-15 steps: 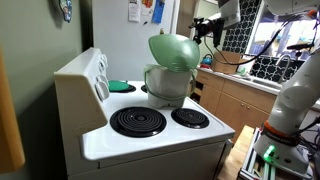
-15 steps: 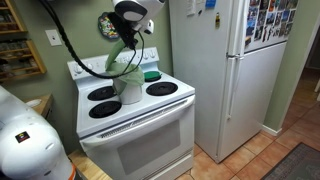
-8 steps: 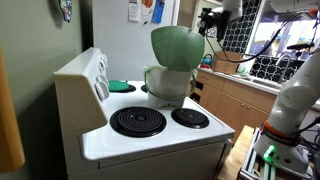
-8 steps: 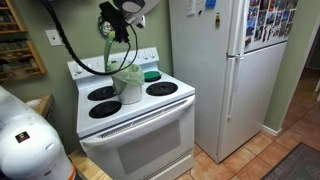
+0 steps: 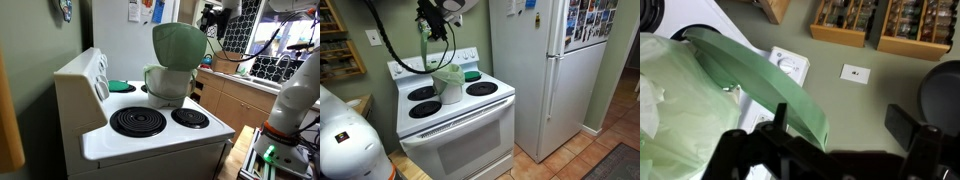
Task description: Move the paper towel from the bin to the stove then close the bin
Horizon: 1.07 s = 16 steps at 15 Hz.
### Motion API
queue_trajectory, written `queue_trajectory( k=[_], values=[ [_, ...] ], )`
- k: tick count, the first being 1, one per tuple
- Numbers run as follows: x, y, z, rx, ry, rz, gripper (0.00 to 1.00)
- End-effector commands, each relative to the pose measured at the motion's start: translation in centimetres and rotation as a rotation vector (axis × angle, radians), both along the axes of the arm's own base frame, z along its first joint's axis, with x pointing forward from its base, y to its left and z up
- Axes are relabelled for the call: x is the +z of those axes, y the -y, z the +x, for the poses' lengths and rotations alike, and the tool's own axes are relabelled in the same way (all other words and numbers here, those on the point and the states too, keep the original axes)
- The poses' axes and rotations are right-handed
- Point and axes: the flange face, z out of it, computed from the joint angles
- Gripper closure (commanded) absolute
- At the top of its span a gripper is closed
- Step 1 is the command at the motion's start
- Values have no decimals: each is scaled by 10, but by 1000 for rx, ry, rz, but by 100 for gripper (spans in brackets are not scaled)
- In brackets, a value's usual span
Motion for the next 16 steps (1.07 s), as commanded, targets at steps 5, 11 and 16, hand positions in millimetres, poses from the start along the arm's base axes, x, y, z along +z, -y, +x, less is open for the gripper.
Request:
queue_trajectory(
  k=[5,11,16],
  values=[
    [-4,23,25,-208,87,-144,0],
    [-4,26,27,-225,94,-157,0],
    [2,33,43,-324,-18,-85,0]
  ],
)
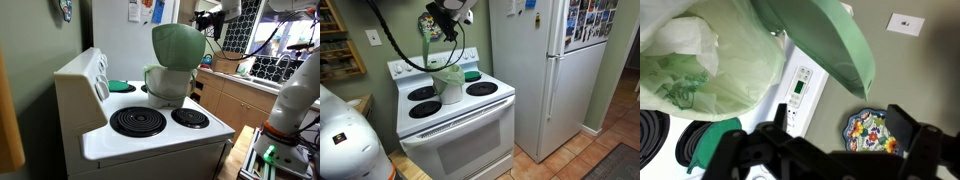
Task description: Move the paper towel from the bin to the stove then close the bin
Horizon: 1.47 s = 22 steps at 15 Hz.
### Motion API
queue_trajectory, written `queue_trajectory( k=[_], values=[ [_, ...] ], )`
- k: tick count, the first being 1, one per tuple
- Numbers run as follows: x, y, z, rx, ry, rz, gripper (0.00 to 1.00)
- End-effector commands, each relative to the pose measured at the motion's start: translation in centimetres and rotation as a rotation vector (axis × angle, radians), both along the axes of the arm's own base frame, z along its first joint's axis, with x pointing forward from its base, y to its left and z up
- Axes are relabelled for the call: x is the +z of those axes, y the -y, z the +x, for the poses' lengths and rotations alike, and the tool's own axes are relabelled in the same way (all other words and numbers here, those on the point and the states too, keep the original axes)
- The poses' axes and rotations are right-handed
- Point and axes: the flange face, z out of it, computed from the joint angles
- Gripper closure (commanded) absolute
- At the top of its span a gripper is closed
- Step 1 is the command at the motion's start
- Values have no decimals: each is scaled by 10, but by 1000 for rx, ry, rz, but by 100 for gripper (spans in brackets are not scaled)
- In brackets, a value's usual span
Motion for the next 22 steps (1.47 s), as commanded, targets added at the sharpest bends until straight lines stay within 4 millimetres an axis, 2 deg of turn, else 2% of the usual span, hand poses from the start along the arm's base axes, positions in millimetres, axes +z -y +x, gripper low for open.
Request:
queue_trajectory(
  k=[1,6,10,11,14,21,22],
  values=[
    [6,8,22,-114,-124,68,0],
    [-11,6,65,-226,-368,33,0],
    [-36,-12,100,-242,-490,-138,0],
    [-30,-4,82,-238,-443,-57,0],
    [-41,-14,100,-233,-470,-110,0],
    [-37,-13,103,-240,-468,-115,0],
    [-39,-18,105,-252,-495,-155,0]
  ],
)
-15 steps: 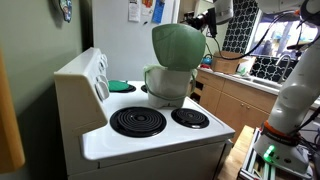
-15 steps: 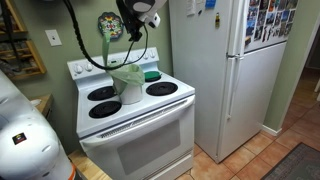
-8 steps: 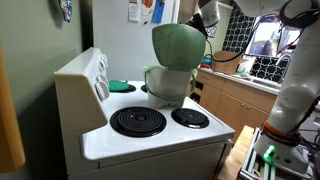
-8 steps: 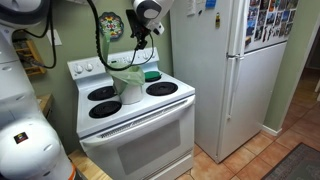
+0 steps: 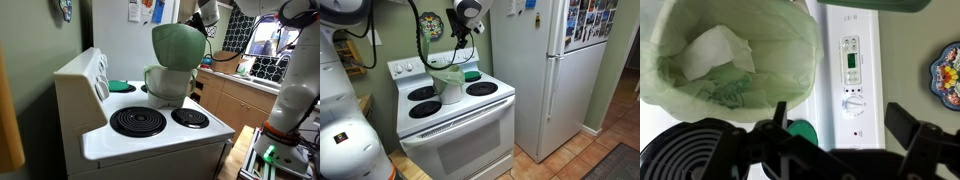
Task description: Move the paper towel from the bin to the stove then close the bin
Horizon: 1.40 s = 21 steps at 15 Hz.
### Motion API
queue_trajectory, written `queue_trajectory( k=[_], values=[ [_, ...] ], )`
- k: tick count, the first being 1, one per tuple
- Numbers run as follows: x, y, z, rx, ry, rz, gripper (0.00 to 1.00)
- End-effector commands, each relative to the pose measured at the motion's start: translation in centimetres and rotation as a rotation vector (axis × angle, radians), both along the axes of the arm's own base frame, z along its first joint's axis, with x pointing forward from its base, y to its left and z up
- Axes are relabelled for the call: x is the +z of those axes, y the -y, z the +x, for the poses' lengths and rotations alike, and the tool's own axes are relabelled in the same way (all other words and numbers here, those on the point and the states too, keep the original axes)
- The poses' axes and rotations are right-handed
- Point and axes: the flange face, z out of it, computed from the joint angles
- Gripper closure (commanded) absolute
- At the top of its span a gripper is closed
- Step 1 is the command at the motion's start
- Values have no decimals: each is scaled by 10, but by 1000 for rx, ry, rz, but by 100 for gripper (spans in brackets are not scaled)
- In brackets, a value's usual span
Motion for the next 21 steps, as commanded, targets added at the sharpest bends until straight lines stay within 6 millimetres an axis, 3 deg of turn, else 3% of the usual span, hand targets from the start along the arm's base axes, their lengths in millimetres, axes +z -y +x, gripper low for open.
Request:
queue_trajectory(
  k=[1,7,10,15,18,20,21],
  values=[
    [-7,-18,6,-15,-83,-105,0],
    [-38,-85,10,-5,-258,-345,0],
    [-63,-108,14,12,-305,-427,0],
    [-96,-121,18,58,-349,-463,0],
    [-105,-124,19,69,-368,-462,0],
    [-109,-124,19,77,-375,-464,9],
    [-112,-125,19,83,-379,-467,21]
  ],
)
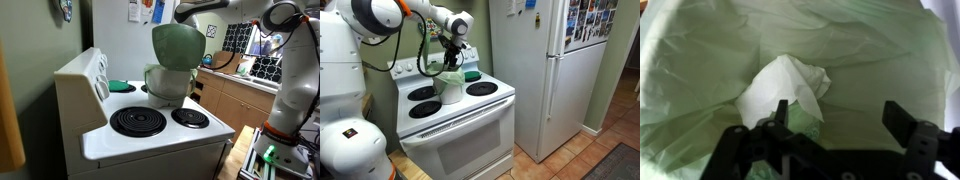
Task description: Move the paper towel from the bin to the stove then close the bin
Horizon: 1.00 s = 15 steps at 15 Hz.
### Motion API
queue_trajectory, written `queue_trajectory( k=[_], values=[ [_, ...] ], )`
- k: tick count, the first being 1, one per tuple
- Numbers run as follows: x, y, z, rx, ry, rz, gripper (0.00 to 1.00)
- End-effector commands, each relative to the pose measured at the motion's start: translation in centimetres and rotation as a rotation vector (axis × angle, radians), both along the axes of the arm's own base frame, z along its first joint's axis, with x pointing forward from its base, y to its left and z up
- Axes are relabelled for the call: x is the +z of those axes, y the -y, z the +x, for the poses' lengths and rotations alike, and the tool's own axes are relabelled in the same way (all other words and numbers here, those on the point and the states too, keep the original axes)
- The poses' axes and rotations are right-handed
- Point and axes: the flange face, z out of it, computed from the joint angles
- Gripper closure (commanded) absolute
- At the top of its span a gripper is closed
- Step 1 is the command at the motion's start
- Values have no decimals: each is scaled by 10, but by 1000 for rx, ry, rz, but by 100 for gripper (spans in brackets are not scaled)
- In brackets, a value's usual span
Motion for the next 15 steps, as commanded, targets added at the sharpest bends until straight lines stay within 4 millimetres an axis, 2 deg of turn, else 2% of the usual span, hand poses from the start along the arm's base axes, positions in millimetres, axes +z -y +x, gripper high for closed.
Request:
queue_trajectory(
  k=[1,2,3,4,6,8,9,11,15],
  values=[
    [-5,-1,-1,22,-32,-24,29],
    [-7,-1,-1,31,-42,-24,39],
    [-9,-1,-2,36,-53,-34,22],
    [-11,-1,-3,45,-67,-38,11],
    [-15,-1,-6,61,-95,-51,2],
    [-18,-1,-7,70,-114,-63,0],
    [-19,0,-6,70,-115,-72,20],
    [-23,4,-4,74,-107,-95,27],
    [-27,7,-1,81,-99,-124,58]
  ],
)
